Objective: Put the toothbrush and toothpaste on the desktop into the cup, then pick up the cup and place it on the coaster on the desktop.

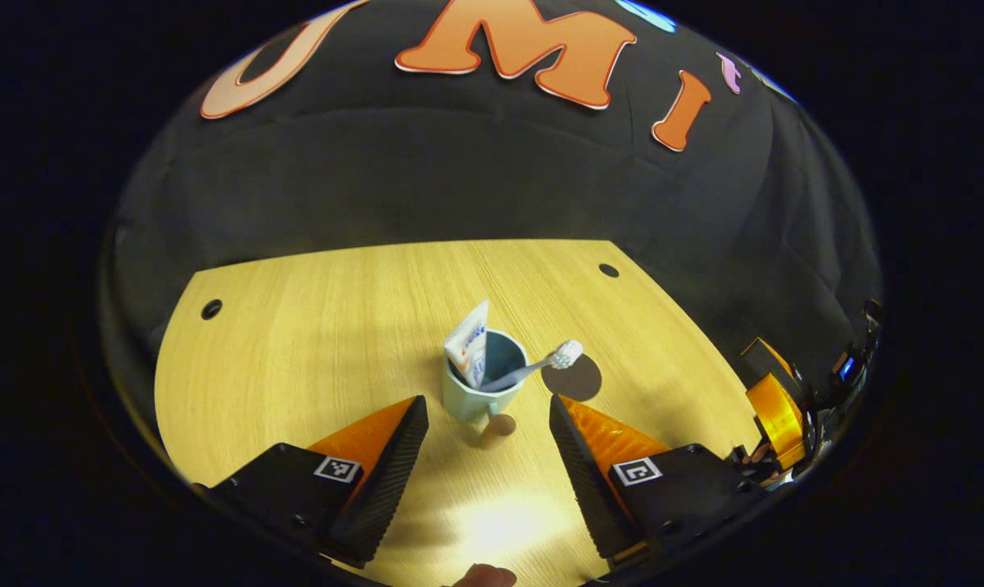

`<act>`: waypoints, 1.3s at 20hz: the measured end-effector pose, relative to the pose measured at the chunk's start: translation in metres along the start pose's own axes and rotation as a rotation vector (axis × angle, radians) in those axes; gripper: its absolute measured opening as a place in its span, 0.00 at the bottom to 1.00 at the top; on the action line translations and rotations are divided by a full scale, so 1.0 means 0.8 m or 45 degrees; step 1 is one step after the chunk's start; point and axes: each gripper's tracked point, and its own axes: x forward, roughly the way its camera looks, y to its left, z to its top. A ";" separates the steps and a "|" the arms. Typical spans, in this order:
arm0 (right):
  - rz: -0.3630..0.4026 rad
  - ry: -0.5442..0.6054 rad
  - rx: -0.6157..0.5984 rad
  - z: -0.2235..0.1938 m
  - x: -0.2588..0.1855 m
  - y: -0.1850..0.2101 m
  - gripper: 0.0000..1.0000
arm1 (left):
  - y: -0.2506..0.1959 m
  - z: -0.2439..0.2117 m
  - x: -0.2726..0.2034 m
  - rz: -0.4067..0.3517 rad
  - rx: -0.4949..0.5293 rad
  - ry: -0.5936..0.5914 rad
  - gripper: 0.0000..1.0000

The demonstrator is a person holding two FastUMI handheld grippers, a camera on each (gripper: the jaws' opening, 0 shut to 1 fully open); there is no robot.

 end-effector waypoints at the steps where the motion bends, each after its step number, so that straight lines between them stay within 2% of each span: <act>1: -0.016 -0.007 -0.006 0.002 -0.009 -0.007 0.86 | -0.004 -0.005 0.006 -0.012 -0.001 0.037 0.97; 4: -0.063 -0.012 0.002 0.003 -0.029 -0.026 0.88 | -0.005 -0.019 0.029 0.007 -0.008 0.160 0.97; 7: -0.072 0.021 0.055 -0.005 -0.051 -0.034 0.90 | -0.004 -0.022 0.048 0.028 -0.035 0.219 0.97; 8: -0.079 0.020 0.051 -0.004 -0.058 -0.037 0.92 | -0.004 -0.024 0.055 0.033 -0.046 0.238 1.00; 9: -0.096 0.016 0.041 -0.003 -0.062 -0.043 0.92 | -0.003 -0.024 0.059 0.037 -0.056 0.253 0.97; 12: -0.129 -0.002 0.025 0.003 -0.077 -0.057 0.94 | 0.007 -0.030 0.077 0.084 -0.062 0.294 1.00; 13: -0.136 -0.009 0.033 0.005 -0.080 -0.060 0.94 | 0.010 -0.033 0.082 0.099 -0.064 0.309 0.97; 17: -0.157 -0.015 0.061 0.003 -0.086 -0.069 0.95 | 0.024 -0.033 0.100 0.180 -0.046 0.331 0.97; 20: -0.190 0.050 0.063 -0.017 -0.086 -0.079 0.94 | 0.022 -0.035 0.112 0.195 -0.022 0.353 0.97; 23: -0.195 0.054 0.044 -0.020 -0.089 -0.076 0.95 | 0.018 -0.031 0.119 0.213 0.004 0.380 0.92; 24: -0.193 0.057 0.038 -0.022 -0.089 -0.075 0.95 | 0.017 -0.028 0.124 0.221 0.022 0.384 0.86; 26: -0.199 0.065 0.034 -0.026 -0.091 -0.078 0.95 | 0.017 -0.029 0.121 0.230 0.058 0.398 0.84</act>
